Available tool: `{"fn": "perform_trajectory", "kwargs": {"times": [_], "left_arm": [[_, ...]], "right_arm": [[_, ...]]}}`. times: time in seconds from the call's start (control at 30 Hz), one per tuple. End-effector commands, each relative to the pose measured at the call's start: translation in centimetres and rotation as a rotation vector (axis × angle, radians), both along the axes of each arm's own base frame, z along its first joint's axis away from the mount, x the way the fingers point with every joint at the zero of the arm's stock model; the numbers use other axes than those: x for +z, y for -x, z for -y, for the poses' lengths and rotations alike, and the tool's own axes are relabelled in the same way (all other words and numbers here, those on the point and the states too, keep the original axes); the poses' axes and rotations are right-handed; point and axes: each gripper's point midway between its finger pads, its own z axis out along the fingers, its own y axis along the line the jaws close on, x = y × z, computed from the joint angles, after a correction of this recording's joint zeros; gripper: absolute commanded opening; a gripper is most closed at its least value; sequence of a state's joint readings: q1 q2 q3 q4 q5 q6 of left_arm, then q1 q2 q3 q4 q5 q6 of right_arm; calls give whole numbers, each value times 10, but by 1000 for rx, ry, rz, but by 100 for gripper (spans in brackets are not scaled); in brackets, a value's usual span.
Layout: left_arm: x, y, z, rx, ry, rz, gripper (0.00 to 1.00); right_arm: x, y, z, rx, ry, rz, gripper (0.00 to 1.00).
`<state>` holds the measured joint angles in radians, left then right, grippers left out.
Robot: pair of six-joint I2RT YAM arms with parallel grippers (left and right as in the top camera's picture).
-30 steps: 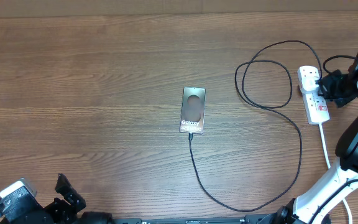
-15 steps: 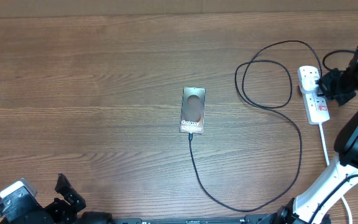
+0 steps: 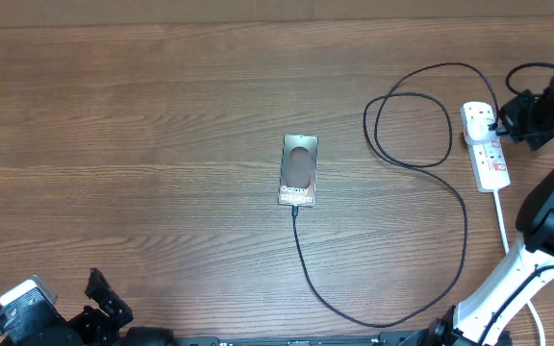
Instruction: Plug charger to phone and switch on socket
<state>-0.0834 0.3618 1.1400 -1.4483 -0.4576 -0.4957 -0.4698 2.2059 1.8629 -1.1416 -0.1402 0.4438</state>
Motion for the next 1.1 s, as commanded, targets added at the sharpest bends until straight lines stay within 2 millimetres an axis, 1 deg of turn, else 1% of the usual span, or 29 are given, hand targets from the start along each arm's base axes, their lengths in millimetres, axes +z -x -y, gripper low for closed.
{"fn": "perform_trajectory", "kwargs": {"times": [0.0, 0.2, 0.27, 0.4, 0.67, 0.83, 0.97, 1.07], "left_arm": [[1, 3, -3, 23, -5, 13, 100], [1, 3, -3, 23, -5, 13, 100], [1, 3, -3, 23, -5, 13, 100], [1, 3, -3, 23, -5, 13, 100], [1, 3, -3, 23, -5, 13, 100], [1, 3, -3, 23, -5, 13, 100], [1, 3, -3, 23, -5, 13, 100], [1, 3, -3, 23, -5, 13, 99]], "right_arm": [[-18, 2, 6, 3, 27, -48, 4], [-17, 7, 15, -19, 34, -57, 4], [-17, 10, 15, -16, 28, -64, 4], [-16, 6, 8, 11, -4, -42, 4], [-16, 4, 8, 12, -3, -35, 4], [-17, 3, 3, 18, -25, -28, 4], [-28, 0, -5, 35, -37, -39, 4], [-46, 0, -18, 58, -59, -78, 4]]}}
